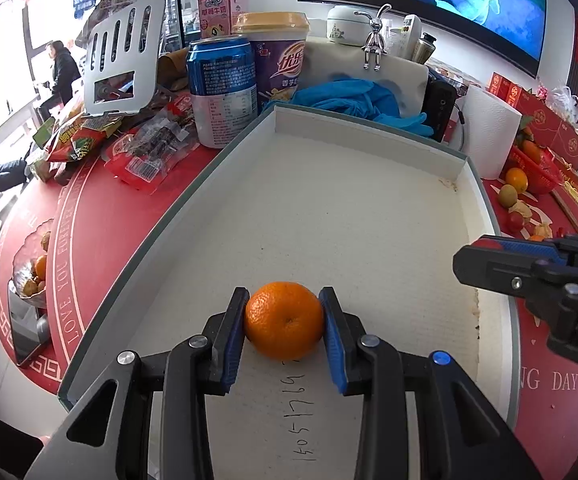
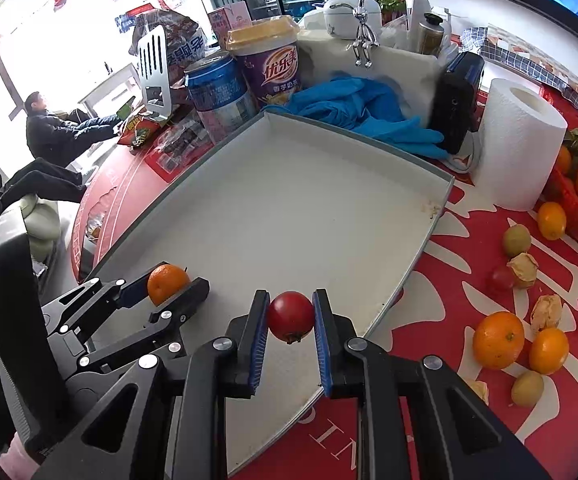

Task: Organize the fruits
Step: 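Carry the orange and tomato with both grippers over the white tray, then open both grippers to drop the orange and tomato into the tray, then move both grippers back over the loose fruits on the tablecloth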

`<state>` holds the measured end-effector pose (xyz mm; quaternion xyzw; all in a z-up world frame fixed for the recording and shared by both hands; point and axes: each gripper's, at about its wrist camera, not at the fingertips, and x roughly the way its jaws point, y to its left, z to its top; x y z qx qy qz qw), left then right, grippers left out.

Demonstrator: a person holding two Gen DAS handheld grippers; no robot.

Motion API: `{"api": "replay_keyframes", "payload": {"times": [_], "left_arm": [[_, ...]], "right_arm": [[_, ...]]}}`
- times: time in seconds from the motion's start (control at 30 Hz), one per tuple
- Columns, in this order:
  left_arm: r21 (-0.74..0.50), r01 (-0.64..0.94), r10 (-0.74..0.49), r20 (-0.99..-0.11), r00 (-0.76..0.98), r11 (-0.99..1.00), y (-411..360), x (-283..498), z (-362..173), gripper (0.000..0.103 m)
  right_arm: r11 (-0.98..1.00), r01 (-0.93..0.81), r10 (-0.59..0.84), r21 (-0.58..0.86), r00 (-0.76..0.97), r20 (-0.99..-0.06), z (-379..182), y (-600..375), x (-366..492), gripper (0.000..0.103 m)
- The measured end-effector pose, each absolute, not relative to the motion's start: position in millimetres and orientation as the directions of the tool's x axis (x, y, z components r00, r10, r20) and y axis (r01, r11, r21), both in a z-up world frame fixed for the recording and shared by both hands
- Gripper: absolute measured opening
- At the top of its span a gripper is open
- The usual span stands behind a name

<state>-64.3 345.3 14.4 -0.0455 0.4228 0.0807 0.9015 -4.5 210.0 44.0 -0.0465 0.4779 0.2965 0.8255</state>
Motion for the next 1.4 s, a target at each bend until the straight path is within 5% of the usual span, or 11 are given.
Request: {"api": "replay_keyframes", "payload": {"times": [0.3, 0.37, 0.43, 0.47, 0.5, 0.57, 0.9, 1.4], "left_arm": [[-0.008, -0.196, 0.118, -0.773, 0.623, 0.981, 347, -63, 15, 0.042], [-0.009, -0.189, 0.114, -0.769, 0.63, 0.982, 345, -64, 16, 0.057], [-0.008, -0.193, 0.123, -0.742, 0.659, 0.981, 344, -69, 23, 0.085], [-0.006, -0.197, 0.131, -0.729, 0.672, 0.98, 343, -71, 25, 0.085], [0.002, -0.203, 0.143, -0.716, 0.683, 0.979, 342, -73, 28, 0.085], [0.021, -0.206, 0.158, -0.722, 0.674, 0.978, 341, -73, 29, 0.085], [0.009, -0.169, 0.125, -0.716, 0.687, 0.986, 319, -81, 48, 0.086], [0.031, 0.163, -0.082, -0.763, 0.641, 0.986, 173, -68, 47, 0.086]], "right_arm": [[0.82, -0.538, 0.437, 0.196, 0.366, -0.822, 42, 213, -3, 0.023], [0.816, -0.541, 0.44, 0.201, 0.358, -0.823, 41, 214, -3, 0.023], [0.815, -0.54, 0.444, 0.21, 0.349, -0.825, 42, 214, -2, 0.027], [0.815, -0.538, 0.445, 0.213, 0.349, -0.825, 42, 214, -2, 0.047], [0.817, -0.533, 0.451, 0.219, 0.355, -0.819, 45, 212, -3, 0.081], [0.812, -0.532, 0.48, 0.239, 0.375, -0.793, 53, 207, -6, 0.103], [0.872, -0.476, 0.385, 0.113, 0.525, -0.759, 82, 149, -22, 0.103], [0.991, -0.123, 0.108, 0.053, 0.501, -0.859, 14, -27, -44, 0.103]]}}
